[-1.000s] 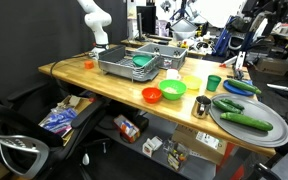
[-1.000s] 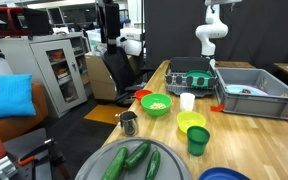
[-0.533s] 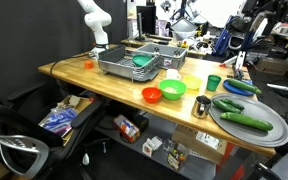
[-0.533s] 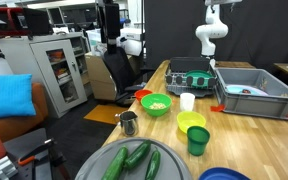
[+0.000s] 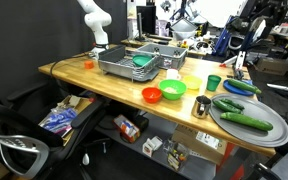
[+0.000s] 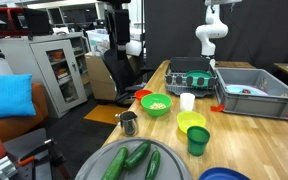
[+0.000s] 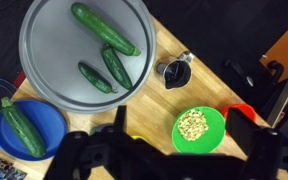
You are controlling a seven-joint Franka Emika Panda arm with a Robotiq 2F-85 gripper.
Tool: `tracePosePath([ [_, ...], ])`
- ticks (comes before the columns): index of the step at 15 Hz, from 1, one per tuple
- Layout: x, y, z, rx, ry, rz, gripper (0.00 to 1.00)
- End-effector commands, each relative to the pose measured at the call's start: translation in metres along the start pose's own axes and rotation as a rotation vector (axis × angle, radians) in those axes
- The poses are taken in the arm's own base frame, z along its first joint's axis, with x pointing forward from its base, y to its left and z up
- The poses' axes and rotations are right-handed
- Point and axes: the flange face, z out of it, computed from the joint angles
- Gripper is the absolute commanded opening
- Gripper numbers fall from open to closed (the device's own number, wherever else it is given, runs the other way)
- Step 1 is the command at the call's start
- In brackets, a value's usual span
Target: Move the cucumber from the blue plate to the grey tray
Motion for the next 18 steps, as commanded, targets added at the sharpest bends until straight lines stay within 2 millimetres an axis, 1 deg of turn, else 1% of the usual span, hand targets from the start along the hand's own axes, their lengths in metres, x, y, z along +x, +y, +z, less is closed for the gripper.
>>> tracePosePath([
  [1, 0.018, 0.028, 0.012, -0.035, 0.015, 0.052, 1.0],
  [5, 0.033, 0.075, 0.032, -0.042, -0.043, 0.111, 1.0],
  [8, 0.048, 0.113, 0.044, -0.079, -0.052, 0.183, 1.0],
  [9, 0.036, 0.102, 0.04, -0.058, -0.047, 0.164, 1.0],
  [10, 0.04, 0.111, 0.043, -0.064, -0.052, 0.179, 1.0],
  [11, 0.044, 0.115, 0.045, -0.066, -0.055, 0.185, 1.0],
  [14, 0.047, 0.111, 0.044, -0.069, -0.054, 0.181, 1.0],
  [18, 0.047, 0.111, 0.044, -0.069, -0.054, 0.182, 1.0],
])
